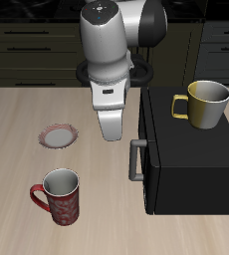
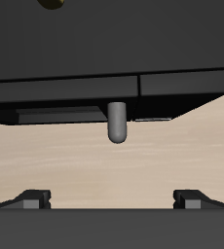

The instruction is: Open the microwave and place the white and yellow mug in it

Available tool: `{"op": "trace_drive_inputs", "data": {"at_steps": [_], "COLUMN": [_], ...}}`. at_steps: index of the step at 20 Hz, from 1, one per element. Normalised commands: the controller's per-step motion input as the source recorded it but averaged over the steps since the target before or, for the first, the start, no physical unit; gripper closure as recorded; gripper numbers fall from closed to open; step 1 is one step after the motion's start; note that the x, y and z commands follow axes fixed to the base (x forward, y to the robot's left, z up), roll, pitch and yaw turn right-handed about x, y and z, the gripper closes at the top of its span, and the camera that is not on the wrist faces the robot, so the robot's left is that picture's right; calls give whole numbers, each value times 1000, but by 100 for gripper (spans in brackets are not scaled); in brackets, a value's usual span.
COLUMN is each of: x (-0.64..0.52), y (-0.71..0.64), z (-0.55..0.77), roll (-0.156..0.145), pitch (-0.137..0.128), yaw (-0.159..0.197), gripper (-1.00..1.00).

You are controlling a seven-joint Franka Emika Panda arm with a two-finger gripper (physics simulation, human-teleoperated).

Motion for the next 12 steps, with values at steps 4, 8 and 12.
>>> {"op": "trace_drive_inputs", "data": {"at_steps": [4,8,12], "x": [13,5,79], "y": [53,72,29], "z": [-30,-51,-96], "roll": [11,32,-2], "pitch": [-17,-20,1], "yaw": [15,36,-7], "gripper": [-100,-100,-100]}}
